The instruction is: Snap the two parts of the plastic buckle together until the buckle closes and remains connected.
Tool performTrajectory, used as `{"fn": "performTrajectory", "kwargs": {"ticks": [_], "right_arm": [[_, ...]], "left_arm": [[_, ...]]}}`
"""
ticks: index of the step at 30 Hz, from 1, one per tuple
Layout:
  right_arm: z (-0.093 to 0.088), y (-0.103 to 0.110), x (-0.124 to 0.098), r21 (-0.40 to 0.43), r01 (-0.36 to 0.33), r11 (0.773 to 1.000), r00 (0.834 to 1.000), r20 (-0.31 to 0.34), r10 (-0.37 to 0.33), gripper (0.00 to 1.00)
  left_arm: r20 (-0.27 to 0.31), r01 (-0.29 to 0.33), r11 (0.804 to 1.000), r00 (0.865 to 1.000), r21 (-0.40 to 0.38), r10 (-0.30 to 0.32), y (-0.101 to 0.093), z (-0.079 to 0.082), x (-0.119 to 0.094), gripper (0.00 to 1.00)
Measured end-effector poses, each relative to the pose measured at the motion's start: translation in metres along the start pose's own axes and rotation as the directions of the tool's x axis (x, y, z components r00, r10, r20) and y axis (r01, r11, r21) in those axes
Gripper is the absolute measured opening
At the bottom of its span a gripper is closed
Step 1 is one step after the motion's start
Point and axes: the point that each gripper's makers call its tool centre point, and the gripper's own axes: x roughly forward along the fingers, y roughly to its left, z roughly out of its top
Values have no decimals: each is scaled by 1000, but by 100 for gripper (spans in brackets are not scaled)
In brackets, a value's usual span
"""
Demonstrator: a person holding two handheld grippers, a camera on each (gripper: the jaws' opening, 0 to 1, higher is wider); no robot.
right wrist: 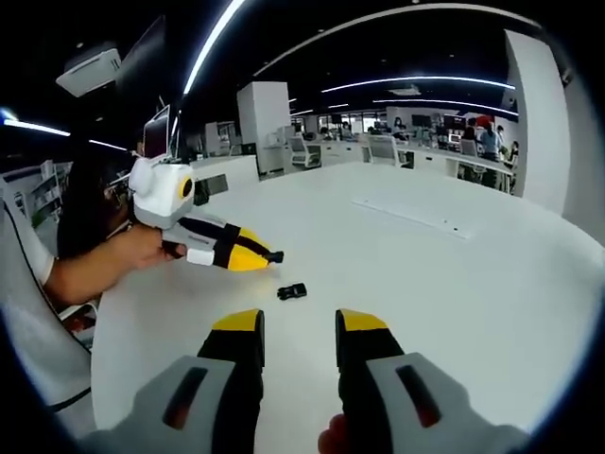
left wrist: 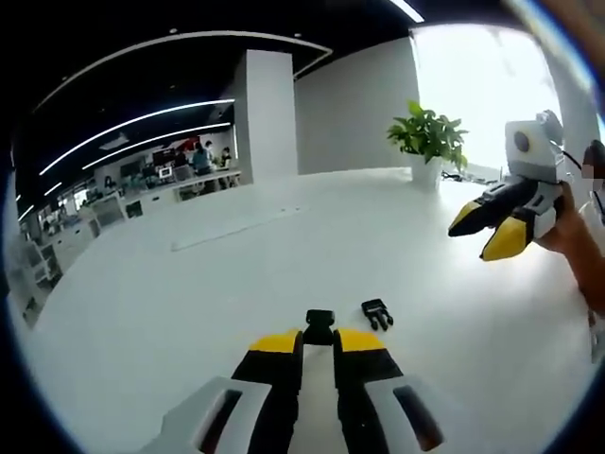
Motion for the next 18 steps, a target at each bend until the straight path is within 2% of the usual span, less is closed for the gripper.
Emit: {"fn": "performTrajectory", "kwargs": {"ticks": [3,6,9,18], "right_arm": [[0,-1,1,24,-18,1000,1000,1,18,29],[0,-3,1,45,-31,999,999,10,30,29],[-1,-5,1,30,-27,999,1000,9,27,27],[-1,-8,5,-24,-34,999,999,-9,34,27]], "left_arm": [[7,63,996,998,-69,-63,-9,2,-3,12],[19,61,998,998,-26,-61,-6,10,-5,12],[26,52,999,998,16,-53,-7,9,-6,12],[11,72,996,997,47,-73,-12,6,-12,12]]}}
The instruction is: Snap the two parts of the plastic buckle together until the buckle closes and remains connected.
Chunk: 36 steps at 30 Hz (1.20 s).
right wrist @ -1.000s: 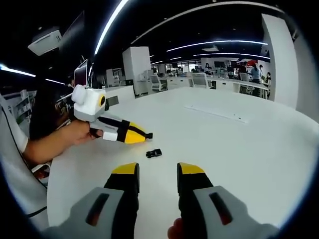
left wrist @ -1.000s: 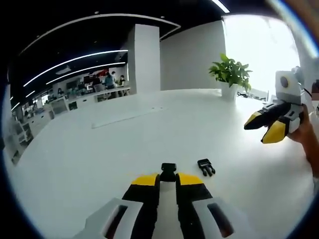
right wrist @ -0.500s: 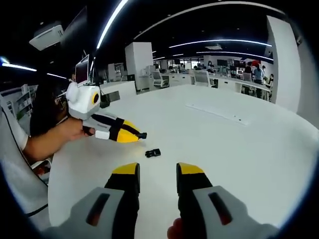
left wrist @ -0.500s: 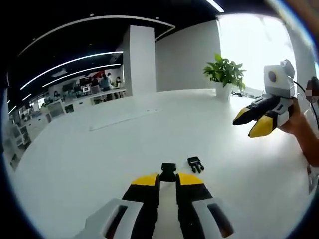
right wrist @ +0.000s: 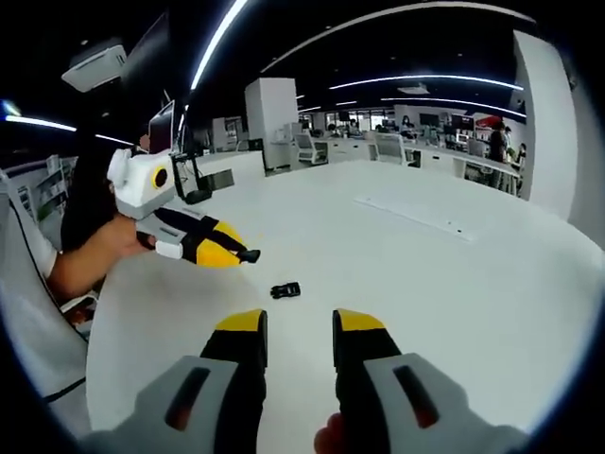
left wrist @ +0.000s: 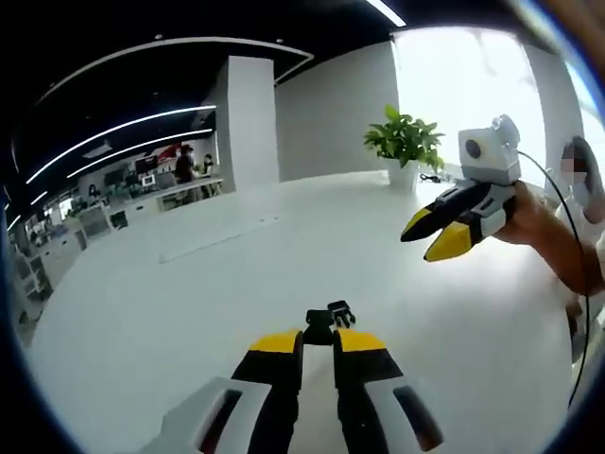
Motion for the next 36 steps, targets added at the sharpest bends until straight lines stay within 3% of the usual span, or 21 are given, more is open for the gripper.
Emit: {"fn": "performTrajectory", "kwargs": {"ticks": [20,36], "right_arm": [[-1,0,13,-65,-39,997,998,-42,37,27],[-6,-8,32,-65,-76,995,994,-83,71,27]], "left_arm": [[-43,6,1000,999,21,-5,-6,-17,-4,12],[-108,21,999,994,30,-18,-7,-33,-6,12]]}}
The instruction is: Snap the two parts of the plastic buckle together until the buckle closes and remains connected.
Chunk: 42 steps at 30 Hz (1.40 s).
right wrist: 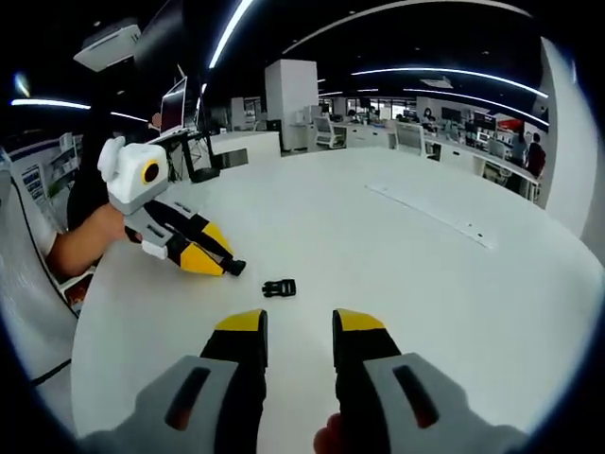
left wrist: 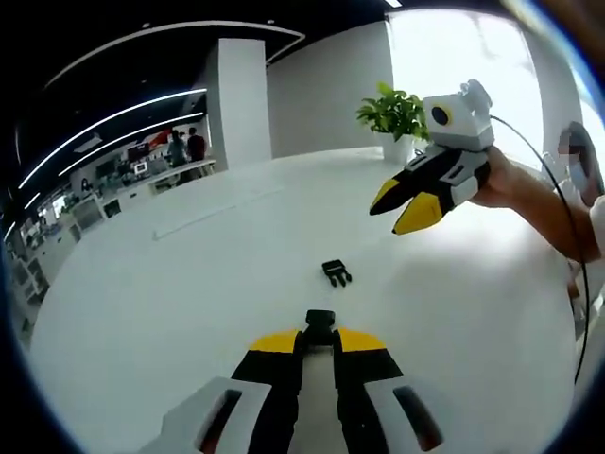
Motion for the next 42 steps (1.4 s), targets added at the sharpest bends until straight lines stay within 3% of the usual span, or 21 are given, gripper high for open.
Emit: {"fn": "performTrajectory", "kwargs": {"ticks": [12,24,37,42], "right_arm": [[-4,-3,9,-29,-14,999,1000,-23,13,28],[-4,-5,20,-40,-16,999,1000,-27,15,35],[-17,-6,32,-104,3,995,995,-96,-13,38],[-15,1,34,-108,5,994,996,-90,-15,38]], "left_arm": [[-2,0,1000,1000,19,0,0,-1,0,12],[-13,2,999,1000,35,-2,-1,-3,-3,12],[-9,16,999,1000,28,-16,0,-3,-3,12],[-3,23,1000,1000,22,-23,1,-3,-3,12]]}}
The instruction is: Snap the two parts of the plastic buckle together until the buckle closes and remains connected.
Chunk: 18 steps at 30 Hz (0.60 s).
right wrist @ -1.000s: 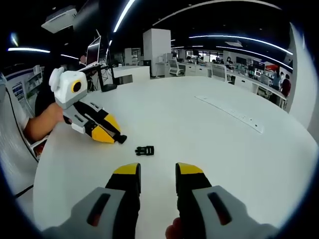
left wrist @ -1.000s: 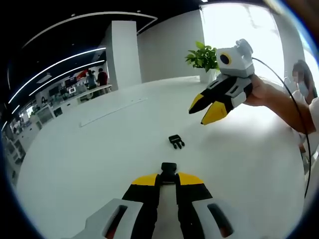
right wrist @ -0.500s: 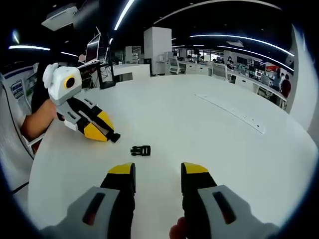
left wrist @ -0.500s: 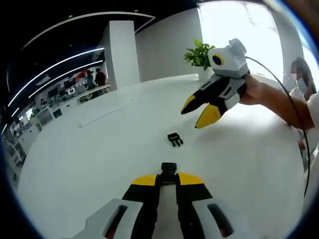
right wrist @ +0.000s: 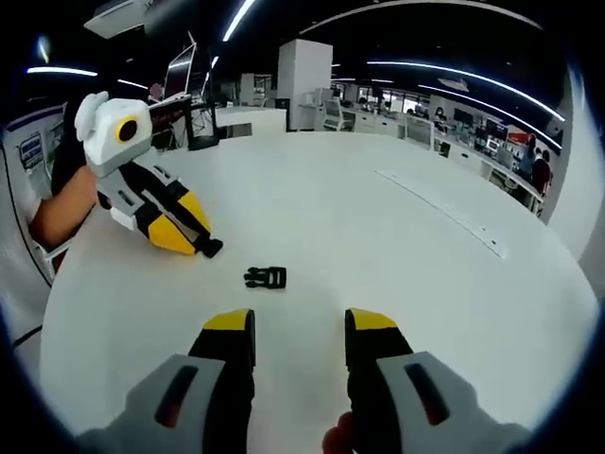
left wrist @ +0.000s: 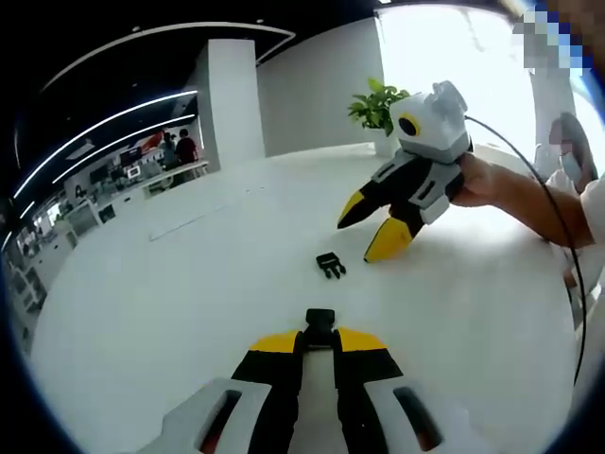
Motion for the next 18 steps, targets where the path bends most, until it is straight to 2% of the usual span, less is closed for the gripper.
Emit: {"fn": "performTrajectory", "kwargs": {"ticks": [5,18], "right_arm": [[2,6,2,0,8,1000,1000,10,-8,38],[16,2,18,25,13,1000,1000,23,-14,38]], "left_arm": [[1,2,1000,1000,0,-2,6,0,1,12],[6,17,1000,1000,-8,-17,14,-1,3,12]]}}
